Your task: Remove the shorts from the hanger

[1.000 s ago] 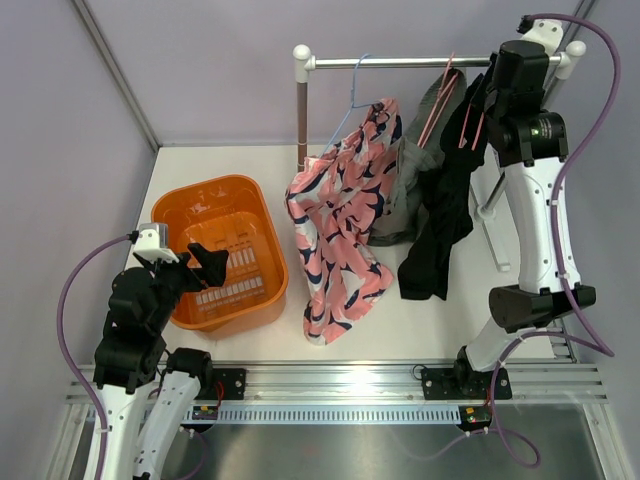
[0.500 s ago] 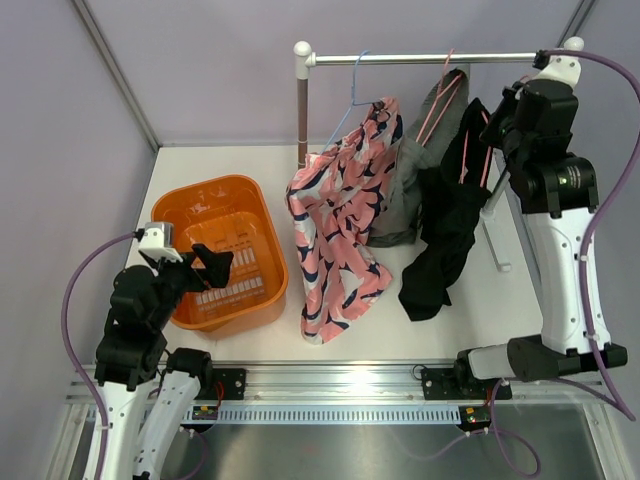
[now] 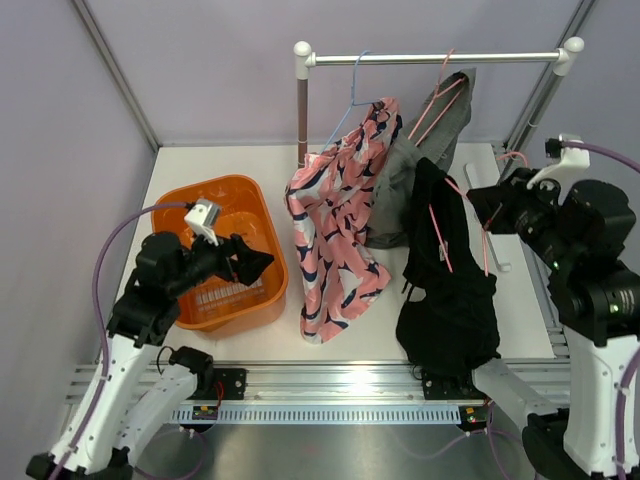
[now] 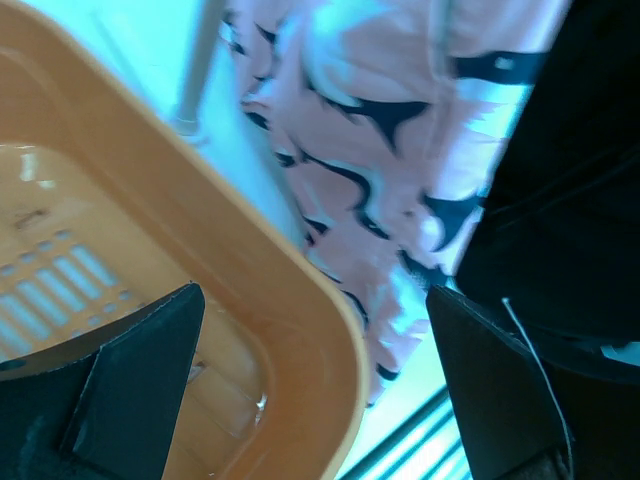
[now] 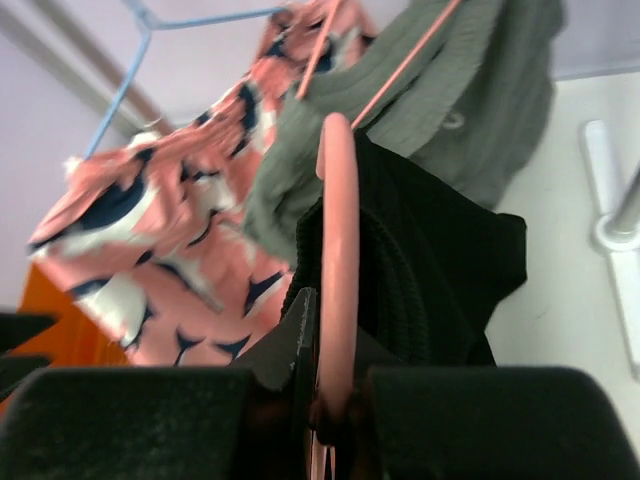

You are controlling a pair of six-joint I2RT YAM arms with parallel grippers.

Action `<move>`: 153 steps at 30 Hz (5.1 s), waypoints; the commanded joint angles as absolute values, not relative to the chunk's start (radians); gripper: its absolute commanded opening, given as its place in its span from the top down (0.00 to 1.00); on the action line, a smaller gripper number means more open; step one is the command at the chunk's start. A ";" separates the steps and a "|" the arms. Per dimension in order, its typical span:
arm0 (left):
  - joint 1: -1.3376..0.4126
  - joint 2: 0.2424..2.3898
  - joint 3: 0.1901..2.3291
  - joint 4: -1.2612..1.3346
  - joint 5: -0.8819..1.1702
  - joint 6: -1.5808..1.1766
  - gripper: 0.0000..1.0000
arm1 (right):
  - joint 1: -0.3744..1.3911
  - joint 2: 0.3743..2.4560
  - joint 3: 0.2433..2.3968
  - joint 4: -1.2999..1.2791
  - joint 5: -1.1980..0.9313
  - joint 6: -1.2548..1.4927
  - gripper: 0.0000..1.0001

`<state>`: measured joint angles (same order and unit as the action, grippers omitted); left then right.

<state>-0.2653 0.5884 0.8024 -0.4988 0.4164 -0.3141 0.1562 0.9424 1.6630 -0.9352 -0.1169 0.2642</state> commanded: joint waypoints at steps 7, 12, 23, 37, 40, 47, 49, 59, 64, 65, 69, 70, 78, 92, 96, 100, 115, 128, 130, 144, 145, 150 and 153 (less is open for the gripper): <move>-0.610 0.779 1.045 -0.382 0.261 -0.341 0.04 | 0.156 0.815 1.629 -0.971 -0.454 0.267 1.00; -0.843 0.900 1.178 -0.371 -0.012 -0.321 0.04 | 0.156 0.818 1.612 -0.969 -0.500 0.258 1.00; -1.186 1.241 1.446 -0.290 -0.463 -0.256 0.03 | 0.156 0.862 1.675 -1.015 -0.462 0.245 1.00; -1.262 1.491 1.608 -0.181 -0.614 -0.176 0.01 | 0.156 0.882 1.669 -1.022 -0.414 0.242 1.00; -1.262 1.506 1.602 -0.158 -0.608 -0.183 0.01 | 0.158 0.879 1.663 -1.020 -0.400 0.242 1.00; -1.266 1.503 1.577 -0.112 -0.569 -0.201 0.02 | 0.156 0.874 1.651 -1.029 -0.362 0.232 1.00; -1.270 1.465 1.530 -0.062 -0.568 -0.202 0.02 | 0.156 0.876 1.648 -1.034 -0.350 0.229 1.00; -1.275 1.543 1.609 -0.133 -0.604 -0.202 0.02 | 0.156 0.871 1.657 -1.025 -0.360 0.242 1.00; -1.273 1.580 1.644 -0.156 -0.597 -0.207 0.04 | 0.156 0.880 1.669 -1.029 -0.362 0.245 1.00; -1.273 1.586 1.646 -0.158 -0.594 -0.209 0.04 | 0.156 0.881 1.670 -1.031 -0.361 0.247 1.00; -1.273 1.597 1.657 -0.176 -0.615 -0.216 0.09 | 0.156 0.882 1.678 -1.031 -0.362 0.248 1.00; -1.275 1.598 1.658 -0.176 -0.626 -0.215 0.11 | 0.156 0.881 1.681 -1.031 -0.362 0.249 1.00; -1.272 1.600 1.681 -0.184 -0.725 -0.178 0.73 | 0.156 0.877 1.698 -1.051 -0.365 0.245 1.00; -1.114 1.729 1.856 -0.291 -0.778 -0.179 1.00 | 0.156 0.853 1.798 -1.107 -0.436 0.245 1.00; -1.074 1.753 1.870 -0.293 -0.710 -0.180 1.00 | 0.158 0.841 1.822 -1.108 -0.468 0.250 1.00; -1.060 1.789 1.911 -0.305 -0.667 -0.164 1.00 | 0.156 0.835 1.827 -1.108 -0.482 0.255 1.00; -1.314 1.549 1.686 -0.267 -0.238 0.027 1.00 | 0.156 0.850 1.675 -0.872 -0.203 0.319 1.00; -1.559 1.385 1.673 -0.439 -0.244 0.167 1.00 | 0.156 0.951 1.733 -0.677 -0.023 0.354 1.00; -1.560 1.361 1.710 -0.445 -0.352 0.196 1.00 | 0.156 0.957 1.770 -0.684 -0.005 0.351 1.00; -1.563 1.286 2.185 0.331 -0.680 0.982 1.00 | 0.158 0.977 1.890 -0.773 0.005 0.322 1.00; -1.565 1.275 2.143 0.435 -0.669 1.026 1.00 | 0.156 0.979 1.894 -0.782 0.005 0.322 1.00; -1.563 1.253 2.143 0.572 -0.617 1.167 1.00 | 0.156 0.997 1.927 -0.804 0.005 0.310 1.00; -1.565 1.238 2.175 0.583 -0.610 1.187 1.00 | 0.158 1.002 1.931 -0.807 -0.021 0.305 1.00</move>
